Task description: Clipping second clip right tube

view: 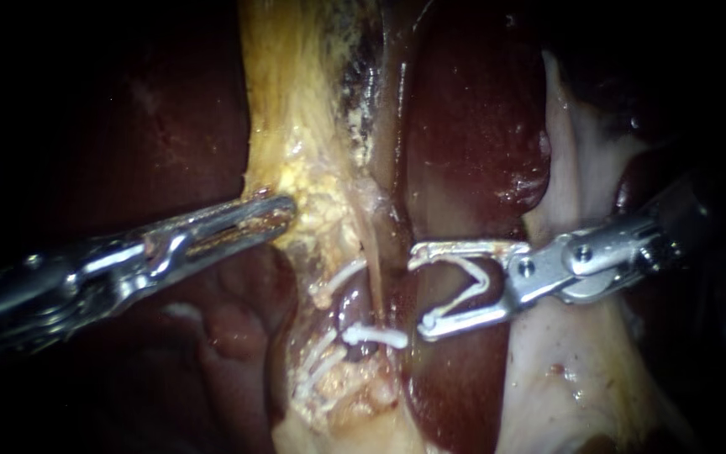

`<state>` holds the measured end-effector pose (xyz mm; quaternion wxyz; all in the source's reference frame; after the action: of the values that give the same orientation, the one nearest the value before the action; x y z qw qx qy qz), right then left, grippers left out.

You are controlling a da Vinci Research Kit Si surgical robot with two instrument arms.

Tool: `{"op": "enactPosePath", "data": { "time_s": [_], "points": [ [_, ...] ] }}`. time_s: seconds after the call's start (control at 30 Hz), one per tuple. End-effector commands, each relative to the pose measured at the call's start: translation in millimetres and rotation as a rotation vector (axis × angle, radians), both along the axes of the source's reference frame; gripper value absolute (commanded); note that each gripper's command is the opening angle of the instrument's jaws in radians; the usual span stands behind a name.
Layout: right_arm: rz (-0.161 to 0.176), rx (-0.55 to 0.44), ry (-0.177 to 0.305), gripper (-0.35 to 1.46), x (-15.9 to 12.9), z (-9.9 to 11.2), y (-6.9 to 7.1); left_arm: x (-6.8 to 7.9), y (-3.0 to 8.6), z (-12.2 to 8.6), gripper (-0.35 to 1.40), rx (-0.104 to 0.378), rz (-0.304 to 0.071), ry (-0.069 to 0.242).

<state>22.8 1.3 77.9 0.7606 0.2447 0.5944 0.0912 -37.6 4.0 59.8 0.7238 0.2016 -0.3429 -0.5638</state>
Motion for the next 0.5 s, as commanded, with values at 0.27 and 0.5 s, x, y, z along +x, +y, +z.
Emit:
{"op": "enactPosePath", "data": {
  "time_s": [0.27,0.5],
  "points": [
    [-0.006,0.071,-0.034,0.6,2.6,2.0,-1.4,0.0,0.4,-4.3,-0.35,-0.027,-0.026,-0.027],
    [-0.016,0.119,-0.043,0.6,4.7,2.9,-2.1,0.1,0.3,-4.4,-0.35,-0.031,-0.022,-0.027]
  ]
}}
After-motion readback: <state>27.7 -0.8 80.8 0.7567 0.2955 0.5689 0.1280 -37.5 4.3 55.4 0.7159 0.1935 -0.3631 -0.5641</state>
